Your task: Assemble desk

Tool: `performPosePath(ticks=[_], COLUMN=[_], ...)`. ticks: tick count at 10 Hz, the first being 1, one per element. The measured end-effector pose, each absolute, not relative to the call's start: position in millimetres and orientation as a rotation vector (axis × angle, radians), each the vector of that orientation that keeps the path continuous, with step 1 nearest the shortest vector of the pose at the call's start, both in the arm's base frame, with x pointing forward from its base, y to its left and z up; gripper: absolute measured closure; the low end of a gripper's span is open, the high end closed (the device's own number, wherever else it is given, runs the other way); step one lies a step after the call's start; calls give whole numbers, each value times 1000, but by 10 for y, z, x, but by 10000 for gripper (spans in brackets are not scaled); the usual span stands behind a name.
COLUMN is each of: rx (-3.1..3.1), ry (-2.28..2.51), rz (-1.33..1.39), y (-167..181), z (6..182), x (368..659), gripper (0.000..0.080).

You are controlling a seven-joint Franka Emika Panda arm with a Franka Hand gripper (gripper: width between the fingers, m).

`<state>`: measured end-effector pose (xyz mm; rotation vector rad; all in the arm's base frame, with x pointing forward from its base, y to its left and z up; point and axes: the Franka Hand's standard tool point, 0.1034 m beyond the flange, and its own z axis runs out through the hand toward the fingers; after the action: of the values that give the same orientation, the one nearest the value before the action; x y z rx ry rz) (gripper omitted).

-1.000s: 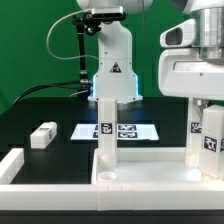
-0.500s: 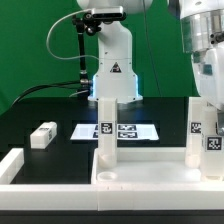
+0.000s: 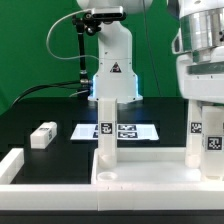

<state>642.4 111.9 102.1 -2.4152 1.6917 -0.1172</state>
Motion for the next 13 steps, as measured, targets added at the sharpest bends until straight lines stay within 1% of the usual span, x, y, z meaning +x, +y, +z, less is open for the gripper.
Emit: performPosePath(ticks=[1,2,4,5,6,7,8,9,10,11,12,13], rx=[-2525,-2561,-2658,-2758,-2904,-3002,-3022,-3009,-3005,-3004,-2980,-2949], ry=[1523,1465,1305,1125,805,505,435,491,514,521,637,765], rz=[-163,-191,-209,-229,-268,-255,-224,-235,-233,-232,-224,-218], y=[1043,1000,998,1015,1091,1191,1235,1212,1215,1214,1188,1148], z=[1006,1003,995,1008,1072,1086,1072,1074,1070,1070,1064,1059], x=[6387,6358,6358,6365,6420,6443,6453,6464,6460,6460,6455,6454], gripper=[180,159,152,152,150,150,150,150,261,261,463,490])
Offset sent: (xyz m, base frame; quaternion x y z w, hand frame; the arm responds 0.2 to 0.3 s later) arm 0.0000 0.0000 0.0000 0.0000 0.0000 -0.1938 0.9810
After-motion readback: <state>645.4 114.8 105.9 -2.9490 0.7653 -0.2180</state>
